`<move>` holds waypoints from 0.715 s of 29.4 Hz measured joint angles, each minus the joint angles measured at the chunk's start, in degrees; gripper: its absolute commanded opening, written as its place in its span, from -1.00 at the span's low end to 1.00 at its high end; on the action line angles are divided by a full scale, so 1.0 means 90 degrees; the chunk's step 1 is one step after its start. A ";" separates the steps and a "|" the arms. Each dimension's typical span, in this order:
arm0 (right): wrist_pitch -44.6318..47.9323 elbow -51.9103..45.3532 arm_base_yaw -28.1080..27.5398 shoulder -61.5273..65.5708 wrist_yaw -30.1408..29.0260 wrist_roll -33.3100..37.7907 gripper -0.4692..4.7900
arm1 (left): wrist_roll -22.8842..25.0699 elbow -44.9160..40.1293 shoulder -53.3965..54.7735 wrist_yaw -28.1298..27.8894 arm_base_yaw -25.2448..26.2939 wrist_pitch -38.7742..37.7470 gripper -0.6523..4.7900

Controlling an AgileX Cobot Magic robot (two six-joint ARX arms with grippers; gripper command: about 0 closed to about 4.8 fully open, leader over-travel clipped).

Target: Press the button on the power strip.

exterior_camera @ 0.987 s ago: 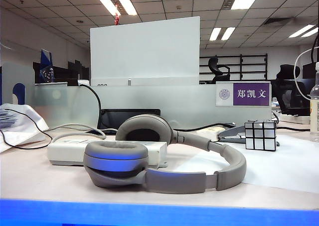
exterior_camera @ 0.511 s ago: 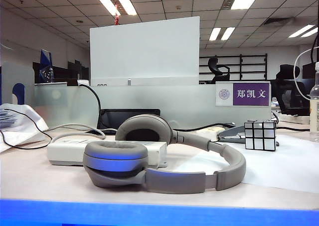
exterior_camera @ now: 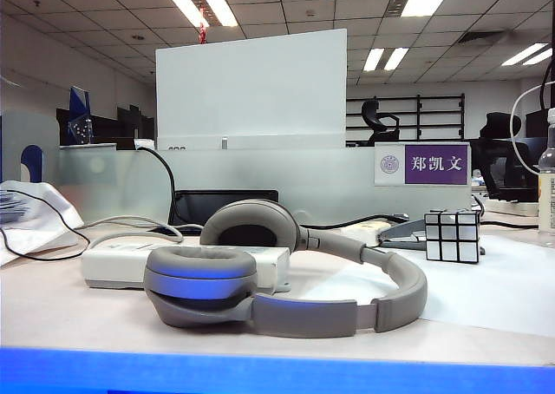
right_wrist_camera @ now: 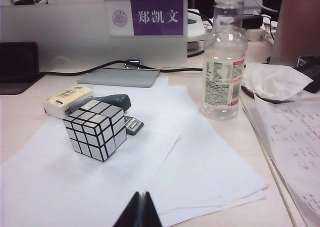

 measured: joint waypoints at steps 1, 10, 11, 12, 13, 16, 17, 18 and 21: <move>-0.0007 0.0000 -0.0005 0.0002 -0.0041 0.0002 -0.82 | 0.0000 0.0000 0.0000 0.0000 0.0000 0.0002 -0.78; -0.0005 0.0000 0.0032 0.0002 -0.0068 0.0080 -0.82 | 0.0000 0.0000 0.0000 0.0000 0.0000 0.0000 -0.78; -0.0005 0.0000 0.0034 0.0002 -0.0066 0.0117 -0.82 | -0.0002 0.0000 0.0000 0.0000 0.0000 0.0000 -0.78; -0.0007 0.0000 0.0034 0.0002 -0.0066 0.0175 -0.82 | 0.0000 0.0000 0.0000 0.0000 0.0000 0.0002 -0.78; -0.0015 0.0000 0.0034 0.0002 -0.0068 0.0216 -0.82 | 0.0000 0.0000 0.0000 0.0000 0.0000 0.0000 -0.78; -0.0100 0.0000 0.0034 0.0002 -0.0066 0.0279 -0.82 | 0.0000 0.0000 0.0000 0.0000 0.0000 0.0000 -0.78; -0.0126 0.0000 0.0034 0.0002 -0.0066 0.0287 -0.82 | -0.0002 0.0000 0.0000 0.0000 0.0000 0.0002 -0.78; -0.0138 0.0000 0.0034 0.0002 -0.0068 0.0294 -0.82 | 0.0000 0.0000 0.0000 0.0000 0.0000 0.0000 -0.78; -0.0138 0.0000 0.0034 0.0002 -0.0068 0.0299 -0.82 | 0.0000 0.0000 0.0000 0.0000 0.0000 0.0000 -0.78</move>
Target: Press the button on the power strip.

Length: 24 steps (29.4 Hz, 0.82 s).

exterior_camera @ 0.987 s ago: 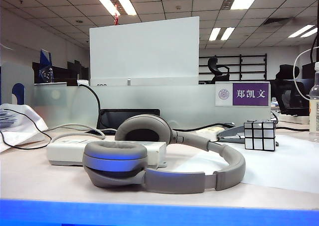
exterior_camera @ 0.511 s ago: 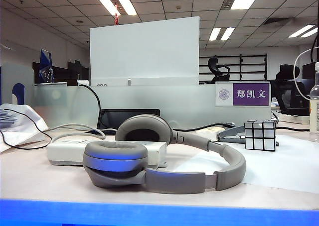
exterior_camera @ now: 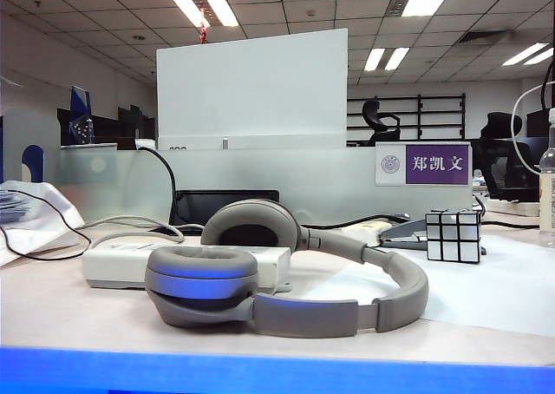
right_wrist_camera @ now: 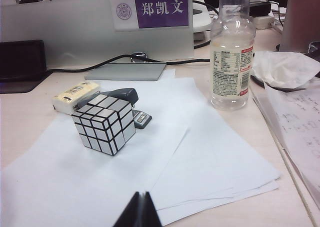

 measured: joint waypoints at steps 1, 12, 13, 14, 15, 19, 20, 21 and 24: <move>0.0000 0.0000 0.0000 0.0000 0.0000 0.0000 -0.82 | -0.0002 0.0000 0.0000 0.0000 0.0000 0.0002 -0.78; 0.0000 0.0000 0.0177 0.0000 0.0002 0.0000 -0.82 | 0.0000 0.0000 0.0000 0.0000 0.0000 0.0002 -0.78; 0.0000 0.0000 0.0231 0.0000 0.0002 0.0000 -0.82 | 0.0000 0.0000 0.0000 0.0000 0.0000 0.0000 -0.78; 0.0000 0.0000 0.0253 0.0000 0.0002 -0.0002 -0.82 | 0.0000 0.0000 0.0000 0.0000 0.0000 0.0000 -0.78; 0.0000 0.0000 0.0262 -0.0002 -0.0019 -0.0002 -0.82 | 0.0000 0.0000 0.0000 0.0000 0.0000 0.0002 -0.78; 0.0000 0.0000 0.0216 -0.0002 -0.0012 0.0000 -0.82 | 0.0000 0.0000 0.0000 0.0000 0.0000 0.0000 -0.78; 0.0000 0.0000 0.0216 -0.0002 -0.0017 0.0000 -0.82 | -0.0002 0.0000 0.0000 0.0000 0.0000 0.0002 -0.78; 0.0000 0.0000 0.0216 0.0000 -0.0015 0.0000 -0.82 | 0.0000 0.0000 0.0000 0.0000 0.0000 0.0002 -0.78; -0.0002 0.0000 0.0219 0.0000 -0.0017 -0.0002 -0.82 | 0.0000 0.0000 0.0000 0.0000 0.0000 0.0002 -0.78</move>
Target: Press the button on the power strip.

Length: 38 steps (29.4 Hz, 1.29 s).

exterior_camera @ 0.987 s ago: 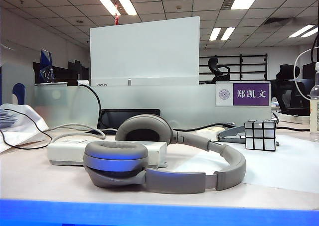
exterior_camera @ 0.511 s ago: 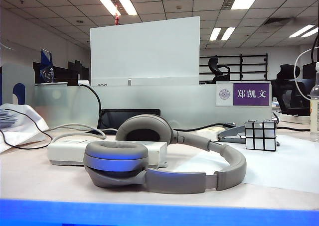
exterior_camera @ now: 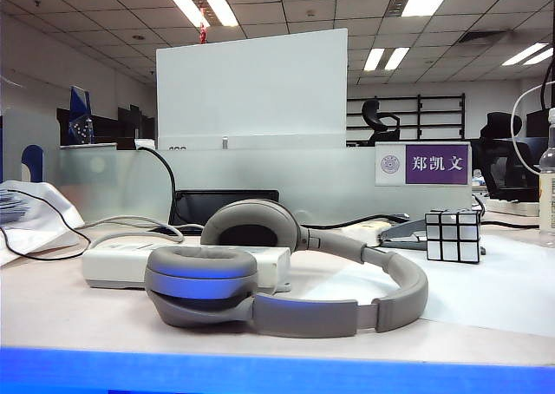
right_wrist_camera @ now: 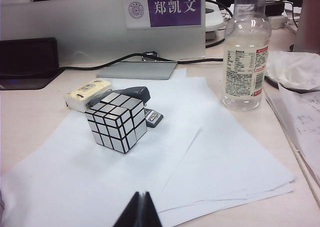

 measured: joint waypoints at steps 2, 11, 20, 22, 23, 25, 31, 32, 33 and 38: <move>0.0002 0.0000 0.0000 0.0000 0.0002 0.0000 -0.82 | -0.0002 0.0000 0.0000 0.0000 0.0000 -0.0002 -0.78; 0.0000 0.0000 -0.0002 0.0000 0.0002 0.0002 -0.82 | 0.0000 0.0000 0.0000 0.0000 0.0000 -0.0002 -0.78; -0.0007 0.0000 -0.0002 0.0000 0.0000 0.0002 -0.82 | -0.0002 0.0000 0.0000 0.0000 -0.0010 -0.0002 -0.78; -0.0007 0.0000 -0.0002 0.0000 0.0000 0.0002 -0.82 | -0.0002 0.0000 0.0000 0.0000 -0.0015 -0.0002 -0.78; -0.0007 0.0000 -0.0002 0.0000 0.0002 0.0002 -0.82 | -0.0002 0.0000 0.0000 0.0000 -0.0017 -0.0002 -0.78; -0.0010 0.0000 -0.0002 0.0000 0.0002 0.0002 -0.82 | -0.0002 0.0000 0.0000 -0.0002 -0.0053 -0.0002 -0.78; -0.0010 0.0000 -0.0002 0.0000 0.0002 0.0002 -0.82 | 0.0345 0.0000 0.0000 -0.0180 -0.0726 0.0010 -0.78; -0.0007 0.0000 -0.0002 -0.0002 0.0002 0.0002 -0.82 | 0.0461 0.0000 0.0000 -0.0287 -0.0826 0.0015 -0.78; -0.0010 0.0000 -0.0002 -0.0002 0.0002 0.0002 -0.82 | 0.0568 0.0000 0.0000 -0.0403 -0.0923 0.0017 -0.78; -0.0007 0.0000 -0.0002 -0.0002 0.0002 0.0002 -0.82 | 0.0644 0.0000 0.0000 -0.0646 -0.0991 0.0029 -0.78</move>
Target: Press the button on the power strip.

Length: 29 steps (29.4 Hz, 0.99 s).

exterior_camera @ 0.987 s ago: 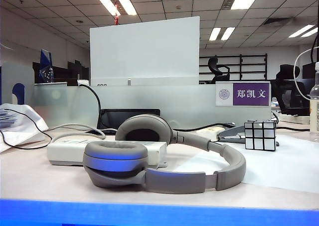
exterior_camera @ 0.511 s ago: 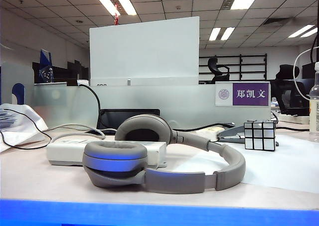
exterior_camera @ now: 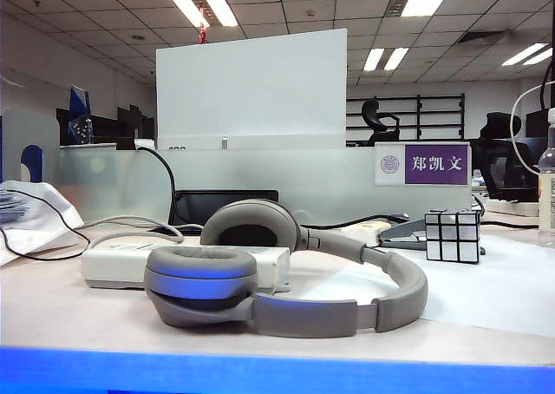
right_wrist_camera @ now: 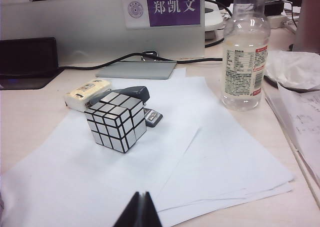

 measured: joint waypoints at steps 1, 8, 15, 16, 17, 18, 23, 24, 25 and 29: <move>-0.0002 0.0000 0.0000 0.0000 0.0000 0.0000 -0.82 | -0.0044 0.0000 0.0000 0.0002 0.0015 0.0000 -0.78; -0.0002 0.0000 0.0000 0.0000 0.0000 0.0000 -0.82 | -0.0211 0.0000 0.0000 0.0027 0.0029 0.0374 -0.78; -0.0002 0.0000 0.0000 0.0002 0.0000 0.0000 -0.82 | -0.0238 0.0000 0.0000 0.0073 0.0029 0.0690 -0.78; -0.0002 0.0000 0.0000 0.0002 0.0000 0.0000 -0.82 | -0.0240 0.0000 0.0000 0.0073 0.0029 0.0685 -0.78; -0.0002 0.0000 0.0000 0.0002 0.0000 0.0000 -0.82 | -0.0240 0.0000 0.0000 0.0073 0.0029 0.0687 -0.78; -0.0002 0.0000 0.0002 0.0002 -0.0002 0.0000 -0.82 | -0.0243 0.0000 0.0000 0.0073 0.0029 0.0687 -0.78; -0.0002 0.0000 0.0000 0.0002 0.0000 0.0000 -0.82 | -0.0243 0.0000 0.0000 0.0073 0.0029 0.0687 -0.78; -0.0002 0.0000 0.0002 0.0002 -0.0002 0.0000 -0.82 | -0.0243 0.0000 0.0000 0.0073 0.0029 0.0687 -0.78; -0.0002 0.0000 0.0002 0.0002 0.0000 0.0000 -0.82 | -0.0245 0.0000 0.0000 0.0073 0.0029 0.0687 -0.78; -0.0002 0.0000 0.0000 0.0002 0.0000 0.0000 -0.82 | -0.0253 0.0000 0.0000 0.0073 0.0029 0.0687 -0.78</move>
